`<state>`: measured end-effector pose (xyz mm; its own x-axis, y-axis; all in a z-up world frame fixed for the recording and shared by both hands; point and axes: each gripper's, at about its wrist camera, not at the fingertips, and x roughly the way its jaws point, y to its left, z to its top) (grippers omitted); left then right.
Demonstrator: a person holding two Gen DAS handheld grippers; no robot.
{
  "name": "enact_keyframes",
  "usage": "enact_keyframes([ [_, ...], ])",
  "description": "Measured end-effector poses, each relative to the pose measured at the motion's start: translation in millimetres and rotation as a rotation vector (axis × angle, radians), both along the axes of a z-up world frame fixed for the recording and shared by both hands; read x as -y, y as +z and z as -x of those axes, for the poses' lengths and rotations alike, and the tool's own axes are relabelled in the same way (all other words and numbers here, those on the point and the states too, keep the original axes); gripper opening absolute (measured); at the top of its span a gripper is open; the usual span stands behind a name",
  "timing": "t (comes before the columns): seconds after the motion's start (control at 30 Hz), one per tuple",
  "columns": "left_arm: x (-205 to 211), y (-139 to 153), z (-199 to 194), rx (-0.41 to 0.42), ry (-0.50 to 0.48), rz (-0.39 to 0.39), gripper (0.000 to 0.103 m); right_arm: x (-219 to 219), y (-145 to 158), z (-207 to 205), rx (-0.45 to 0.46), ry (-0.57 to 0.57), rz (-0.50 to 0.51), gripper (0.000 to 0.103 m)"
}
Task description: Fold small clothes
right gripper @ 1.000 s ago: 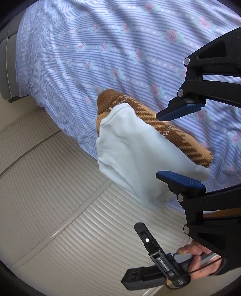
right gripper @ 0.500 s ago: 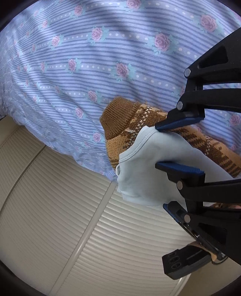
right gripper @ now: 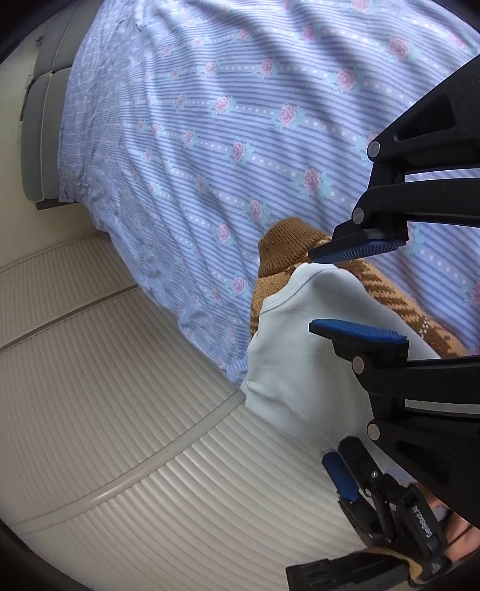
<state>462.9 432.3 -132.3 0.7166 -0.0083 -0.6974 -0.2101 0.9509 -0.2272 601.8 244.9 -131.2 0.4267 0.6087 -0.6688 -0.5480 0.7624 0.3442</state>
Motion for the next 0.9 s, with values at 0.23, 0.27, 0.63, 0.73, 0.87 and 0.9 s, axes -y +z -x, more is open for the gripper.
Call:
enact_keyframes([
  [0.23, 2, -16, 0, -0.026, -0.002, -0.019, 0.061, -30, -21, 21, -0.003, 0.114, 0.074, 0.039],
  [0.27, 3, -15, 1, -0.025, 0.002, -0.029, 0.061, -31, -22, 24, 0.011, 0.107, 0.084, 0.04],
  [0.63, 66, 42, 30, 0.008, -0.028, -0.116, 0.072, 27, 36, 76, 0.192, -0.039, 0.115, 0.059],
  [0.73, 103, 61, 46, 0.032, -0.052, -0.146, 0.077, 63, 52, 100, 0.237, -0.118, 0.146, 0.061],
  [0.87, 160, 80, 74, 0.059, -0.083, -0.184, 0.084, 121, 70, 136, 0.263, -0.235, 0.181, 0.066],
  [0.9, 175, 83, 82, 0.062, -0.094, -0.186, 0.084, 137, 74, 146, 0.266, -0.264, 0.189, 0.067],
])
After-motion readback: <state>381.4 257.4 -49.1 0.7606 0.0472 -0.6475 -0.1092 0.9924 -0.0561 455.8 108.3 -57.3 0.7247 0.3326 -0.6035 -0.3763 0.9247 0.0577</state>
